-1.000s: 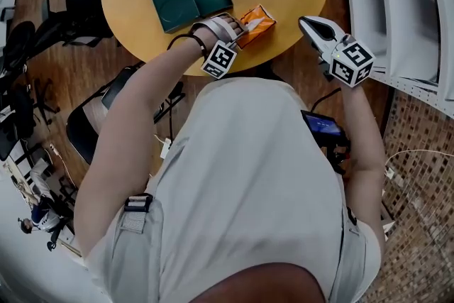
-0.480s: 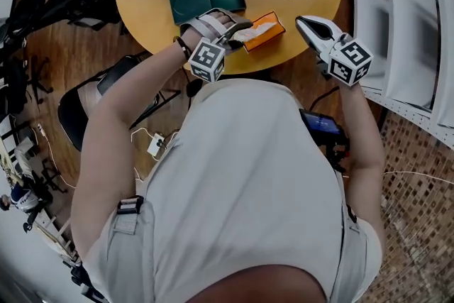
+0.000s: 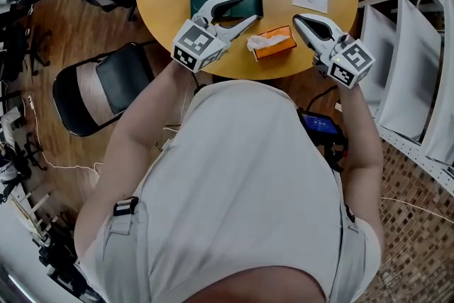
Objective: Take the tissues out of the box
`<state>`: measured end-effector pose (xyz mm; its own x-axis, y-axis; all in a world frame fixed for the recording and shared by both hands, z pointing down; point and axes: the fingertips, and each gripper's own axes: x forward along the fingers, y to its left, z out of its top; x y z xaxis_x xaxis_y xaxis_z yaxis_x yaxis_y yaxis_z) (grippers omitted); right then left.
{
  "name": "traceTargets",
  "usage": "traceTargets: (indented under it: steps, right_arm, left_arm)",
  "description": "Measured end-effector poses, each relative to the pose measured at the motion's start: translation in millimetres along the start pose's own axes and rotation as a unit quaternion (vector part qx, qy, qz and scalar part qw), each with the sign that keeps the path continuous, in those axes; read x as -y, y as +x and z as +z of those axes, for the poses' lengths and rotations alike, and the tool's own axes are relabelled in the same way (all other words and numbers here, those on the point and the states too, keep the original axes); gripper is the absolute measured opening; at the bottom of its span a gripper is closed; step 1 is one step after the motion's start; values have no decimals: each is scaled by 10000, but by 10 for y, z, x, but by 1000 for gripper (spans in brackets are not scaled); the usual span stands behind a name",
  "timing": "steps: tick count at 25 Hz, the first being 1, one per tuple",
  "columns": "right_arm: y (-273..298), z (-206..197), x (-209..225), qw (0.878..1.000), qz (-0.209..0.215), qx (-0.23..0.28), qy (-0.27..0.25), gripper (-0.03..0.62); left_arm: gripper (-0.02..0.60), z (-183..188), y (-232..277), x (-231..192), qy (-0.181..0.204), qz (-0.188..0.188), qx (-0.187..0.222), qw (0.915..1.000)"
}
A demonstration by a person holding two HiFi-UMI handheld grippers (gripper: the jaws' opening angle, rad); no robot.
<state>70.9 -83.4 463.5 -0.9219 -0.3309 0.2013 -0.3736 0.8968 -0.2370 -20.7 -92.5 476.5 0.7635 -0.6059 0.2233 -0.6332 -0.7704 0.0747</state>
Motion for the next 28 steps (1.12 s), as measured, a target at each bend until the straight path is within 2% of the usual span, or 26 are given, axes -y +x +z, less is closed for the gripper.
traceTargets:
  steps: [3, 6, 16, 28]
  right_arm:
    - [89, 44, -81, 9995, 263, -8, -161, 0]
    - [129, 92, -109, 9992, 344, -1, -225, 0]
    - [230, 188, -99, 9981, 458, -86, -397, -2]
    - [331, 216, 45, 9976, 519, -153, -434, 0]
  left_arm:
    - [76, 87, -217, -164, -554, 358, 416, 9970]
    - [0, 83, -379, -244, -718, 558, 534, 9944]
    - [0, 8, -535, -319, -922, 694, 487, 9921]
    - [0, 37, -454, -436, -903, 858, 492, 9910]
